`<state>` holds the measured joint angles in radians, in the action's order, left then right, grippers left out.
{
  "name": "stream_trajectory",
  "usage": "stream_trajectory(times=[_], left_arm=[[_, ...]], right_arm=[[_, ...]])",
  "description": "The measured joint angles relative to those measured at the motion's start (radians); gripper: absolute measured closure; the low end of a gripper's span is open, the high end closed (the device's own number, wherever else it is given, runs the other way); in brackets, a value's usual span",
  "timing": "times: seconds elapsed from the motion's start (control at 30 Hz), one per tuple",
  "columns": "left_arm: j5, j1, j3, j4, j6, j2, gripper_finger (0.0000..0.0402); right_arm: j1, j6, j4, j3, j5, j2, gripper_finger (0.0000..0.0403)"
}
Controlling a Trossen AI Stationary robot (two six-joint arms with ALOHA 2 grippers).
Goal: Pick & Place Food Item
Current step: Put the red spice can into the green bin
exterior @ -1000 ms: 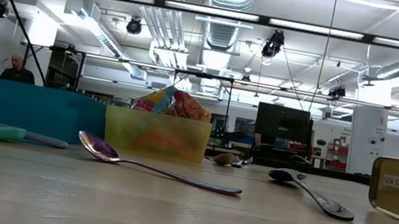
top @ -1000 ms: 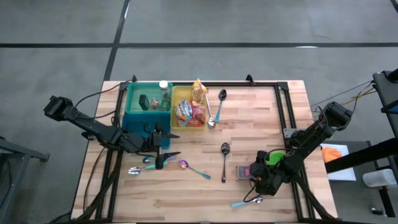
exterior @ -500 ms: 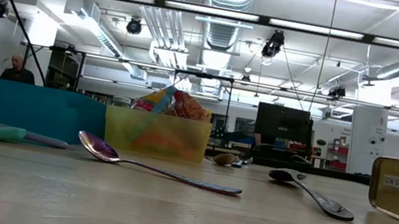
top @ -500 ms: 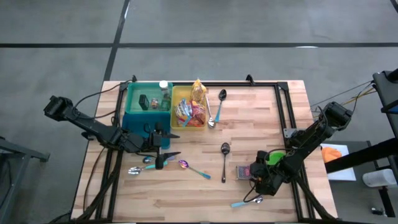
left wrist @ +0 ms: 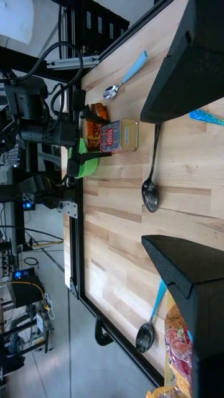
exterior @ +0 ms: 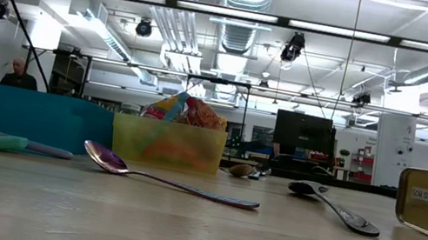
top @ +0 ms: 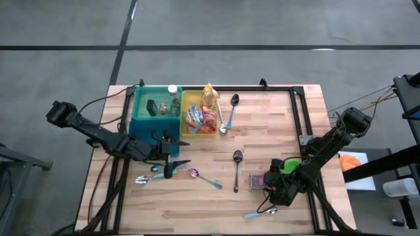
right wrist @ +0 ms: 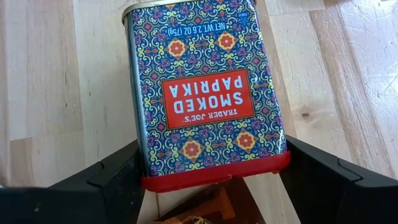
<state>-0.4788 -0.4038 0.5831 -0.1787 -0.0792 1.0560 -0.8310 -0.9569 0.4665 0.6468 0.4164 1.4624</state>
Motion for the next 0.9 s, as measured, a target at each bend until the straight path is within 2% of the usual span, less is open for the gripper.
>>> stream_trajectory(times=[0.63,0.9], left_arm=[[0.000,0.000,0.000,0.000,0.000,0.000,0.0091],[0.000,0.000,0.000,0.000,0.000,0.000,0.0091]], right_arm=[[0.000,0.012,0.001,0.003,0.001,-0.013,0.0098],[0.000,0.024,0.010,0.003,0.050,-0.062,0.0097]])
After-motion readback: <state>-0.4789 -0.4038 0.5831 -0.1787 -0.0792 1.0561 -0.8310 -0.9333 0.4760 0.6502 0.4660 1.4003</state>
